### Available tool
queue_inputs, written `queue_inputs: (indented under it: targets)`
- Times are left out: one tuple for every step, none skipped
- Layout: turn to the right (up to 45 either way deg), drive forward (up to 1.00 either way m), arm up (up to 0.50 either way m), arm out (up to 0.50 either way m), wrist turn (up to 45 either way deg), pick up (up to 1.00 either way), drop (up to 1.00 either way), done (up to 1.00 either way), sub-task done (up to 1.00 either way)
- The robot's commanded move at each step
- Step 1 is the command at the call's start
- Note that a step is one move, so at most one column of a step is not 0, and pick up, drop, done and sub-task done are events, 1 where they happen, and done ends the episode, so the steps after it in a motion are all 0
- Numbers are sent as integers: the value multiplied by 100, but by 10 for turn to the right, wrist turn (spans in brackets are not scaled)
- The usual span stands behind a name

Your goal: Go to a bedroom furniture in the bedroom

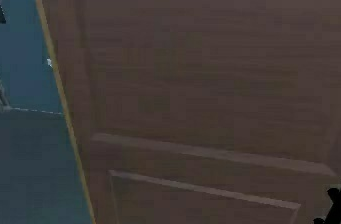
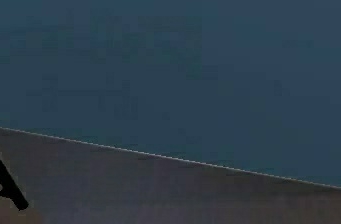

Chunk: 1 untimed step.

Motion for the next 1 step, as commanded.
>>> queue_inputs:
  targets:
    - [180, 0, 0, 0, 0, 0, 0, 0, 0]
